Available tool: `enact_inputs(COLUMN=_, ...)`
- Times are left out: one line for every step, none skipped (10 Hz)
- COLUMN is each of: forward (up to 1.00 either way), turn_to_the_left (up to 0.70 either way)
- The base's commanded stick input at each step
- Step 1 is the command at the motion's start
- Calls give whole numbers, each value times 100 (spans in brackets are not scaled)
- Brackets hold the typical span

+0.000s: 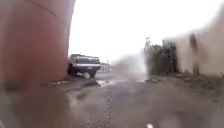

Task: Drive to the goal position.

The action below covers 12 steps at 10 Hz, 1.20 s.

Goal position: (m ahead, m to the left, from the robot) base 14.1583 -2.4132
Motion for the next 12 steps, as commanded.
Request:
enact_inputs(forward=50, turn_to_the_left=2)
enact_inputs(forward=50, turn_to_the_left=2)
enact_inputs(forward=50, turn_to_the_left=2)
enact_inputs(forward=50, turn_to_the_left=2)
enact_inputs(forward=50, turn_to_the_left=2)
enact_inputs(forward=50, turn_to_the_left=2)
enact_inputs(forward=50, turn_to_the_left=2)
enact_inputs(forward=50, turn_to_the_left=2)
enact_inputs(forward=50, turn_to_the_left=2)
enact_inputs(forward=50, turn_to_the_left=-25)
enact_inputs(forward=50, turn_to_the_left=-43)
enact_inputs(forward=50, turn_to_the_left=-16)
